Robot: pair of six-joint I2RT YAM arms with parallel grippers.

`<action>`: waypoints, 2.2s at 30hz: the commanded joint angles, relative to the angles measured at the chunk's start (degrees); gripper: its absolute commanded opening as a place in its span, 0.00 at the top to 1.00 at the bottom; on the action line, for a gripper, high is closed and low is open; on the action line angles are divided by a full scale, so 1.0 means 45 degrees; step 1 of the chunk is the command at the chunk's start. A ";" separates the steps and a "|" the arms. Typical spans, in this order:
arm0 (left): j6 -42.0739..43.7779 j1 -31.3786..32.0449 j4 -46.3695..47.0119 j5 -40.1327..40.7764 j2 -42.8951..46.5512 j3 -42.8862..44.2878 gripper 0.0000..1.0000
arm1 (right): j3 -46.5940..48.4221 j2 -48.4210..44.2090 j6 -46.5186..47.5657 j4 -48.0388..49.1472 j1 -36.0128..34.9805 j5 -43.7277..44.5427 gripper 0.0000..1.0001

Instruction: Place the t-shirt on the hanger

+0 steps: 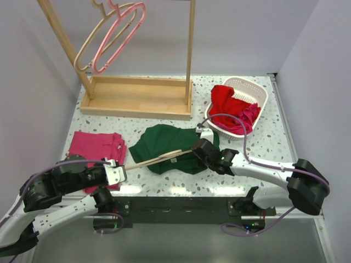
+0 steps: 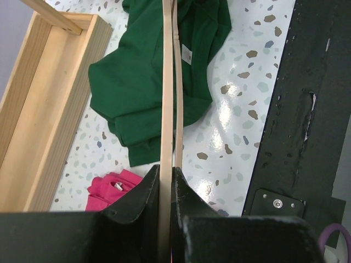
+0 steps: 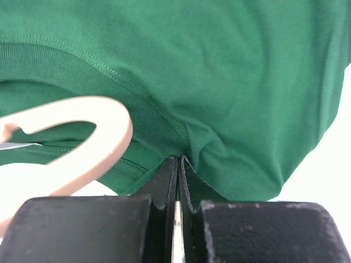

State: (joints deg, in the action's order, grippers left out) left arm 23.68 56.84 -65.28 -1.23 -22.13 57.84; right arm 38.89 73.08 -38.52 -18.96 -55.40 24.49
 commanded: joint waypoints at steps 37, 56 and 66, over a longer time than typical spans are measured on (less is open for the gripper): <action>-0.0067 0.0201 0.0132 -0.0644 -0.0082 0.0329 1.00 | 0.2646 -0.1065 0.1139 -0.2368 0.0494 0.1374 1.00; -0.0067 0.0201 0.1281 0.0155 -0.0239 -0.0080 1.00 | 0.3874 -0.1747 0.2094 -0.2445 0.0513 0.0575 1.00; 0.0070 0.0201 0.4716 0.1364 -0.0531 -0.1115 1.00 | 0.8872 -0.0538 0.3637 -0.3286 0.0183 -0.0423 1.00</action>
State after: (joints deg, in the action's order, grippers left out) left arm 23.62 57.43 -54.83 1.80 -23.64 53.65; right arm 69.78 68.10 -26.68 -33.08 -53.52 24.14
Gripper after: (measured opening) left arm 0.132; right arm 0.007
